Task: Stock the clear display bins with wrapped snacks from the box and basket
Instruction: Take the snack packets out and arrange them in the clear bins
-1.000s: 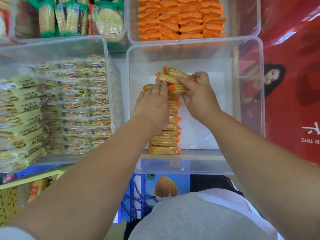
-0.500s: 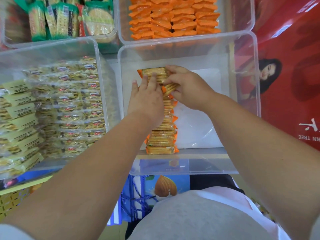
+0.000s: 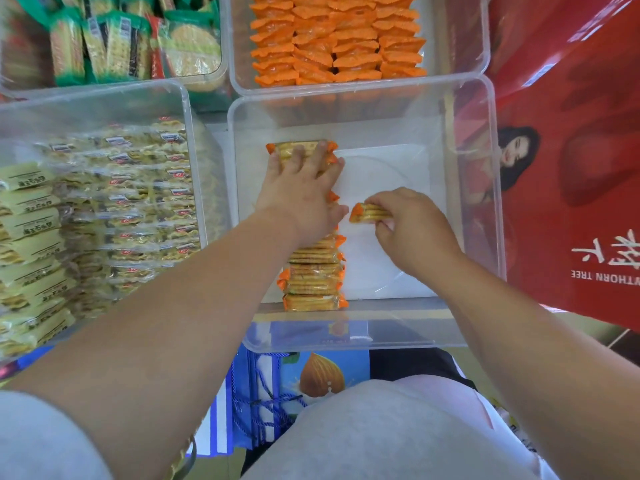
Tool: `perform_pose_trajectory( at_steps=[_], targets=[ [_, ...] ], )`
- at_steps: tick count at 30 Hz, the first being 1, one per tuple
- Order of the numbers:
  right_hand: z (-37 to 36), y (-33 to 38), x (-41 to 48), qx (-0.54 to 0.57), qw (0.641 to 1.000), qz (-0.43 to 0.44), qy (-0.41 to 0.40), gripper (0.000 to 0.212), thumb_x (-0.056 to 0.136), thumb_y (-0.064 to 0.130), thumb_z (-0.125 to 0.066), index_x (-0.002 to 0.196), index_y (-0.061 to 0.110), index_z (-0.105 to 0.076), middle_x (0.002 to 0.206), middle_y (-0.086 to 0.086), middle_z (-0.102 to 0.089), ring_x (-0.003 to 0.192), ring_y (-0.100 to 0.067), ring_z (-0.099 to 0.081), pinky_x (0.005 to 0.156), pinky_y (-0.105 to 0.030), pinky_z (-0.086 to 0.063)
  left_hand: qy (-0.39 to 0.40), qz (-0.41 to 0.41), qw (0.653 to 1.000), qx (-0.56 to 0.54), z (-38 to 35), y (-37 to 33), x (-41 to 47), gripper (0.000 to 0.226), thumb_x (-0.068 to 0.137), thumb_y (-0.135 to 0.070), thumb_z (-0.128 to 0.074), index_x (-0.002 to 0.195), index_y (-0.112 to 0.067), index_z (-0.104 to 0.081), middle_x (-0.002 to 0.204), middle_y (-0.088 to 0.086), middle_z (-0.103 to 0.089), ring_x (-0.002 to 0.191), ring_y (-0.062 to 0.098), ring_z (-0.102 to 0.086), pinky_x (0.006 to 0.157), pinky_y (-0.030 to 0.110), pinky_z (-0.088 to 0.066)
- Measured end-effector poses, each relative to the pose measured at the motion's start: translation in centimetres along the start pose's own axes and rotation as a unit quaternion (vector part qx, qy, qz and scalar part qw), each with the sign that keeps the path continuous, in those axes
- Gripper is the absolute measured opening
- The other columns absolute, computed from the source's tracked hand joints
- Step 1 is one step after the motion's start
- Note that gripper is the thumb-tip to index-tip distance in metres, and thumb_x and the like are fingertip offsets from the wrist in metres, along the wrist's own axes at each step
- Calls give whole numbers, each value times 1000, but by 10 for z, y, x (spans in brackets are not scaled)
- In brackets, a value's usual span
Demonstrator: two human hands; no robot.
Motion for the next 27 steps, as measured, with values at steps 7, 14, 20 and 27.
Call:
perform_pose_trajectory(
  at_steps=[7, 14, 20, 27],
  targets=[
    [-11, -7, -3, -13, 998, -21, 50, 35, 91, 11, -60, 123, 24, -67, 109, -8, -61, 105, -32, -56, 85, -40, -50, -1, 50, 998, -21, -10, 4, -1, 84, 96, -74, -31, 165, -31, -9, 174, 1, 0, 159, 36, -6, 125, 62, -6],
    [-19, -8, -2, -43, 996, -25, 78, 34, 95, 15, -56, 125, 27, -65, 108, -8, -59, 108, -31, -51, 78, -36, -45, 8, 70, 994, -82, -30, 9, -5, 106, 87, -85, -20, 160, -23, 24, 171, 8, 24, 158, 29, 18, 126, 56, 7],
    [-12, -8, -11, -97, 986, -26, 130, 40, 93, 13, -58, 125, 34, -67, 107, -5, -53, 108, -31, -52, 79, -35, -47, 28, 100, 995, -8, -33, 5, 0, 112, 87, -86, -22, 160, -14, 24, 169, 9, 29, 157, 30, 22, 124, 60, 9],
    [-9, -6, -51, -122, 943, -12, 309, 43, 96, 27, -61, 139, 27, -58, 128, -4, -54, 117, -28, -56, 86, -30, -43, -6, 113, 994, 8, -13, -7, -19, 105, 95, -69, -43, 162, -12, 14, 171, 16, 16, 158, 39, 7, 124, 62, 2]
  ],
)
Point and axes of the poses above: each hand's wrist, its own x-axis towards the middle knuckle, its own z-axis out of the back of the hand, y = z × x, the point moved 3 cm from there along x, towards the middle knuckle
